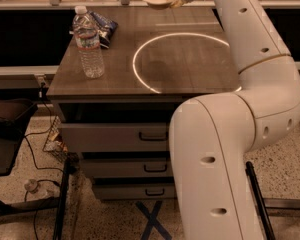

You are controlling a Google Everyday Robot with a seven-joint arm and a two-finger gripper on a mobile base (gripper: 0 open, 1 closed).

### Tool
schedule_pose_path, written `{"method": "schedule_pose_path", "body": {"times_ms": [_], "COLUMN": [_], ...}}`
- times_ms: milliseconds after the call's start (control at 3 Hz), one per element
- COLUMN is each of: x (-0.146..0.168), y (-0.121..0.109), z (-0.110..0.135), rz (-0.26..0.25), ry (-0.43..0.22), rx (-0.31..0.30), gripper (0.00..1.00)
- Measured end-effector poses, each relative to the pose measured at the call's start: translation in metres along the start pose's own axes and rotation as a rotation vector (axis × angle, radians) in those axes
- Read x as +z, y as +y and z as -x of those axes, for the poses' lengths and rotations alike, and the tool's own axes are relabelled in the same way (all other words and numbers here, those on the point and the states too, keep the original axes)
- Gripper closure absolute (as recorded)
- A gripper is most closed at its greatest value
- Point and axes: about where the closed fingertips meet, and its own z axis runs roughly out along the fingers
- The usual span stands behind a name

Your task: Move paper bowl near blue chip bag

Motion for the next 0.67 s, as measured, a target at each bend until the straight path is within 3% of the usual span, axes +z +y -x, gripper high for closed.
{"method": "schedule_pose_path", "body": {"times_ms": [333,667], "x": [0.017,0.058], "y": [0.002,-0.001], "z": [0.006,0.017], "rz": [0.007,-0.014], "ry": [-0.004,-0.011], "rx": [0.047,0.121], "gripper": [1.00,1.00]}}
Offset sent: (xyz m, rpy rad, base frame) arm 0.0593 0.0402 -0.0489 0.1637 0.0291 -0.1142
